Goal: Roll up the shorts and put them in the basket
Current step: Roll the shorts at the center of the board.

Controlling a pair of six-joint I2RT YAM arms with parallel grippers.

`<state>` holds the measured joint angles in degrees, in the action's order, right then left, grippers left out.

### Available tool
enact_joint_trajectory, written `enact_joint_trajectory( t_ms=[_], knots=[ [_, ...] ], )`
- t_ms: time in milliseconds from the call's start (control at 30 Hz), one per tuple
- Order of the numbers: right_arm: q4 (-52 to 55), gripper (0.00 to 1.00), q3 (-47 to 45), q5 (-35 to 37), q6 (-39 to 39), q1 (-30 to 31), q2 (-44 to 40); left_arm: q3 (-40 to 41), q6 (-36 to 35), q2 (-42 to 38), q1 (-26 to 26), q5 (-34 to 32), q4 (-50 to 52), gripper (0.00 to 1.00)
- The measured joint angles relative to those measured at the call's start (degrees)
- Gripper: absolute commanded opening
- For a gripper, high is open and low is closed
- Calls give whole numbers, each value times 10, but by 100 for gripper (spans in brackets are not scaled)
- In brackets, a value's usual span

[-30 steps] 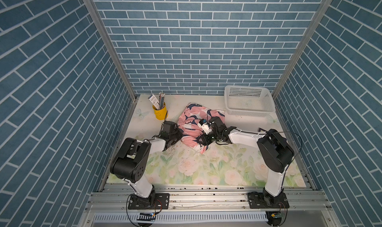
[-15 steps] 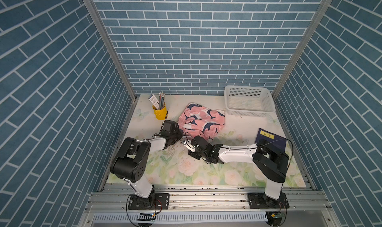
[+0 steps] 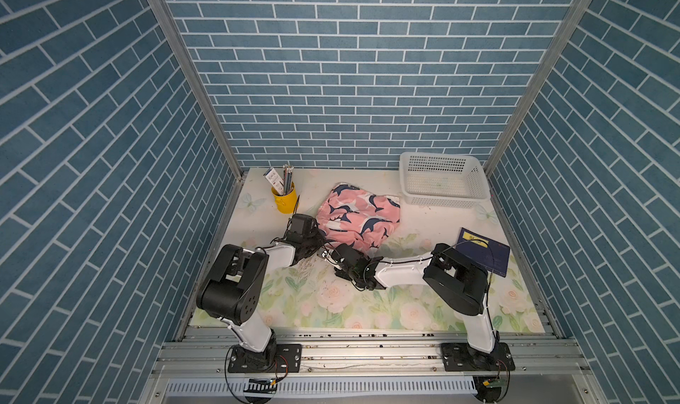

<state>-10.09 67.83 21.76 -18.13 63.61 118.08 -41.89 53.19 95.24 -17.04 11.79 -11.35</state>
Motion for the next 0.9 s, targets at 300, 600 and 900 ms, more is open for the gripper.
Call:
enact_joint_trajectory(
  t_ms=[300,600,900],
  knots=[
    [31,0,15,-128,22,-39,-8,13,-1,-49,7,-26,15,72],
    [96,0,46,-358,134,-108,-9,90,-5,-247,24,-87,56,74],
    [124,0,55,-581,261,-147,0,182,-12,-282,23,-68,19,75]
  ],
)
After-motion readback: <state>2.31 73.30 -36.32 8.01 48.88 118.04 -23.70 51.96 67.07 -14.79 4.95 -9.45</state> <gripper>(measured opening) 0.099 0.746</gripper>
